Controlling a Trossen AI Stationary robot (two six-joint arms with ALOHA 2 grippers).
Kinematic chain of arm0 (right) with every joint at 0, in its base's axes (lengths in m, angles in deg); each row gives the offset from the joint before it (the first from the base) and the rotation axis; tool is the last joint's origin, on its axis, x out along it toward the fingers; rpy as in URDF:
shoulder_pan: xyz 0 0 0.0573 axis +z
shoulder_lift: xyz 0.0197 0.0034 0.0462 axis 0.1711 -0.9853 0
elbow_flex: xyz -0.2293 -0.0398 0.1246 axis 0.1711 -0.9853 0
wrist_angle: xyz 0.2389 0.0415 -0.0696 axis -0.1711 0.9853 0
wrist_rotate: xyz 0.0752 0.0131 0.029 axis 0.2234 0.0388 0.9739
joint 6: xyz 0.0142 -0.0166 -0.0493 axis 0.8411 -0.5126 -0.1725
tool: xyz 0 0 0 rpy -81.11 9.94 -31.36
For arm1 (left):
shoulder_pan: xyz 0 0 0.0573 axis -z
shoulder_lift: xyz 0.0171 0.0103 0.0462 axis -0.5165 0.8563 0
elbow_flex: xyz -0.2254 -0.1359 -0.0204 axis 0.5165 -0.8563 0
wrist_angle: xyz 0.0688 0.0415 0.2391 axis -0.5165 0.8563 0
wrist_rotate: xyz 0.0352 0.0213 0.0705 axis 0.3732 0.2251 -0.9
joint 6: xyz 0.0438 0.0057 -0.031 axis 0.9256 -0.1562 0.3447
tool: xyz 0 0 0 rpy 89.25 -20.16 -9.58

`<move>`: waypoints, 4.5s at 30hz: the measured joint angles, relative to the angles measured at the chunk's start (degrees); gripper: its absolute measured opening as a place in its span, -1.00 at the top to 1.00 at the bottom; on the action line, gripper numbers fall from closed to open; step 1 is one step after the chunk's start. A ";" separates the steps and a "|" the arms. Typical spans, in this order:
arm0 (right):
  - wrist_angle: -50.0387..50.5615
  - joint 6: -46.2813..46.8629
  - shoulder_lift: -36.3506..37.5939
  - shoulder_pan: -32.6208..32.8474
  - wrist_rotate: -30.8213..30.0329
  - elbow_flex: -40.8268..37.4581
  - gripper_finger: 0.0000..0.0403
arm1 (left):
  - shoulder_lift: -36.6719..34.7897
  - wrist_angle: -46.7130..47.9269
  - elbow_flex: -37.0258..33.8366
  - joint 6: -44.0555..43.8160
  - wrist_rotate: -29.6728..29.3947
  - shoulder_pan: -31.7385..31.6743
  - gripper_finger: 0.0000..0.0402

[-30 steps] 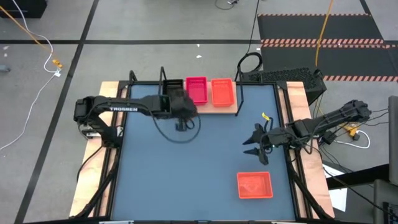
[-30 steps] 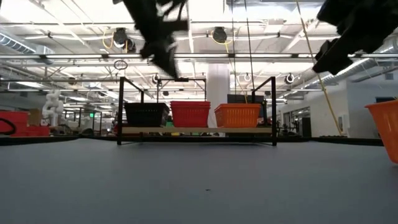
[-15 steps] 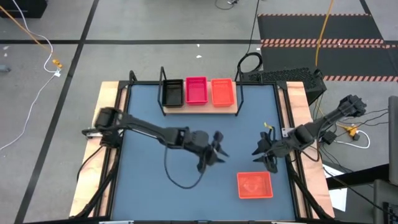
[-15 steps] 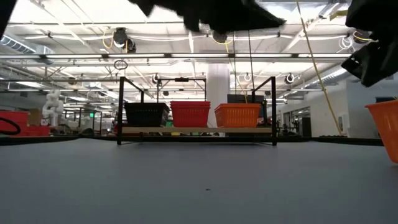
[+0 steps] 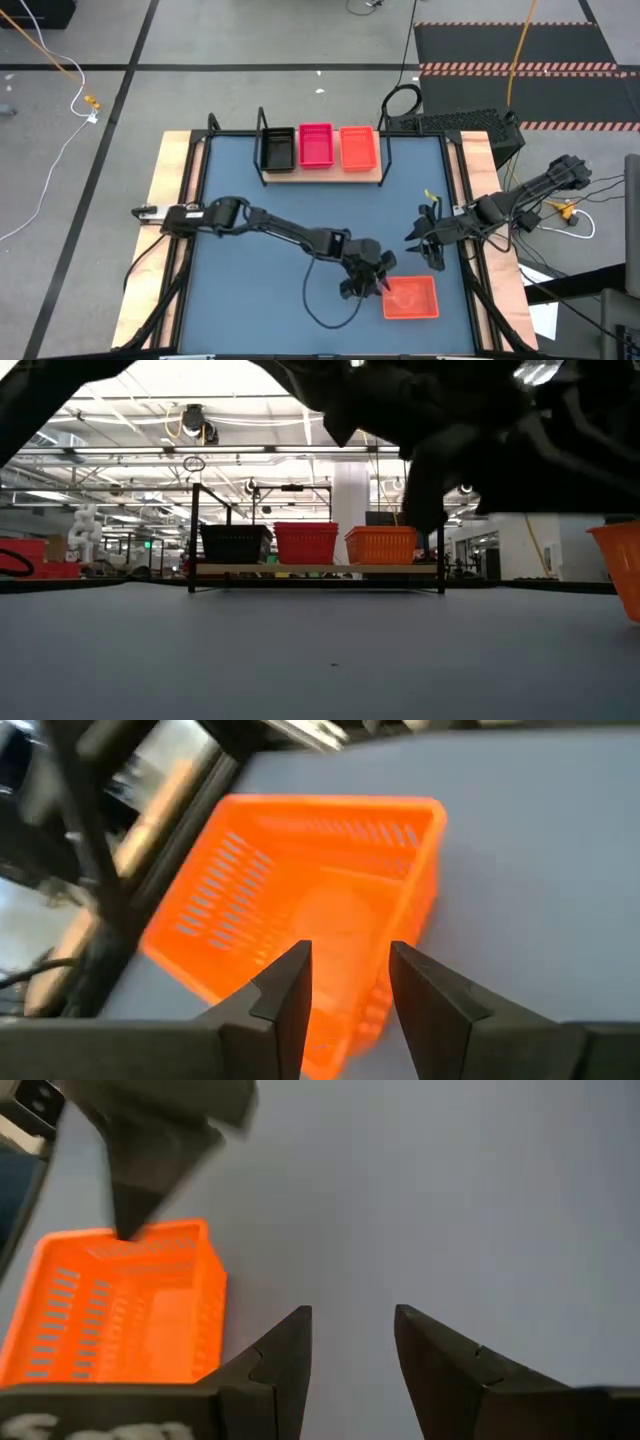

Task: Stack baskets on shelf by color
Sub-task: Stack the orange bin on top of the stacked orange bins on the shelf

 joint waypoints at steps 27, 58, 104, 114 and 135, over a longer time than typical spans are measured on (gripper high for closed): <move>0.29 1.54 1.06 -0.54 0.47 0.04 0.32 | -2.54 18.52 6.27 -6.65 -16.90 1.52 0.97; 1.58 -2.36 8.54 -0.59 -5.88 -0.15 0.32 | -28.64 62.05 6.41 -14.58 -13.34 -8.07 0.98; 1.17 -0.08 9.44 -1.95 -10.92 -0.08 0.32 | -12.90 35.43 6.33 -34.02 -32.56 -26.52 0.50; 1.17 0.33 9.45 -1.95 -10.94 -0.07 0.32 | -12.90 36.27 6.32 -37.66 -35.68 -27.28 0.49; 1.13 1.19 9.46 -1.95 -11.00 -0.02 0.32 | -12.90 34.45 6.32 -33.49 -33.14 -26.94 0.71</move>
